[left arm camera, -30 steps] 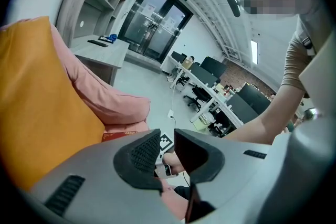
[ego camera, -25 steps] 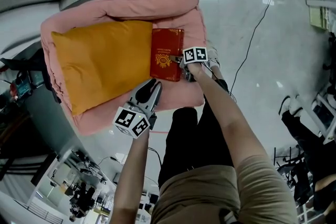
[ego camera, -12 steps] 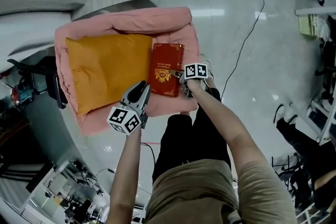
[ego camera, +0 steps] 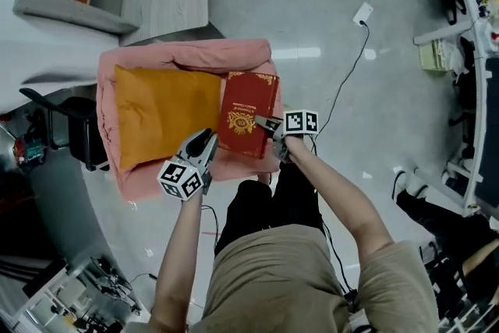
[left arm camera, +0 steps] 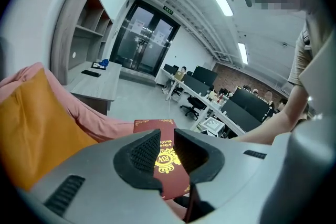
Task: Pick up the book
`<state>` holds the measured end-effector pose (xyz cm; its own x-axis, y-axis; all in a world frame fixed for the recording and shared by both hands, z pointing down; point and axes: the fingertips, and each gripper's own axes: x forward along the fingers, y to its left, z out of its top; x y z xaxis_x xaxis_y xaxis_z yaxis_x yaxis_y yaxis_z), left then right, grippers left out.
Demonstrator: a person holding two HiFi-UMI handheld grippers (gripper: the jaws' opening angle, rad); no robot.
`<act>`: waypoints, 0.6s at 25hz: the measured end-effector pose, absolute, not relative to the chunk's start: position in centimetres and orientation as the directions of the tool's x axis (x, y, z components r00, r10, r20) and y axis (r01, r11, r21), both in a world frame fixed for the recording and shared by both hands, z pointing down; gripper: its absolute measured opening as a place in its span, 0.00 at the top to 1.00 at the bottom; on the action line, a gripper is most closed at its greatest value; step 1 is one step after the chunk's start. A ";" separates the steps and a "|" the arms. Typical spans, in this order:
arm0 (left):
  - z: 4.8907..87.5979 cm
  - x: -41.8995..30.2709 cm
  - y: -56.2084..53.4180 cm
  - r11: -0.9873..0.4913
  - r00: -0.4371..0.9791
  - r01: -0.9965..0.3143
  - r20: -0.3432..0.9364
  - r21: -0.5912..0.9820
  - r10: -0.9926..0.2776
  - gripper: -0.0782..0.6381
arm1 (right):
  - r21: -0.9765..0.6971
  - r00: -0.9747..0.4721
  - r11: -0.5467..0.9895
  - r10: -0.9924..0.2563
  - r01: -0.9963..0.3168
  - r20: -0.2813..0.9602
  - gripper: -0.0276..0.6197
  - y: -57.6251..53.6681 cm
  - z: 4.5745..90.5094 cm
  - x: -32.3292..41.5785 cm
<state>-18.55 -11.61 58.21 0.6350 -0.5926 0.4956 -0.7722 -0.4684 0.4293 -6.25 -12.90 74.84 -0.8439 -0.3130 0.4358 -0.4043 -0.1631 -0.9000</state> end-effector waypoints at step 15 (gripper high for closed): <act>45.0 -18.4 -11.2 -0.606 0.705 -0.709 0.325 0.361 -0.631 0.79 | -0.913 -0.810 0.031 -0.473 -0.407 0.346 0.57 -12.1 54.6 -2.9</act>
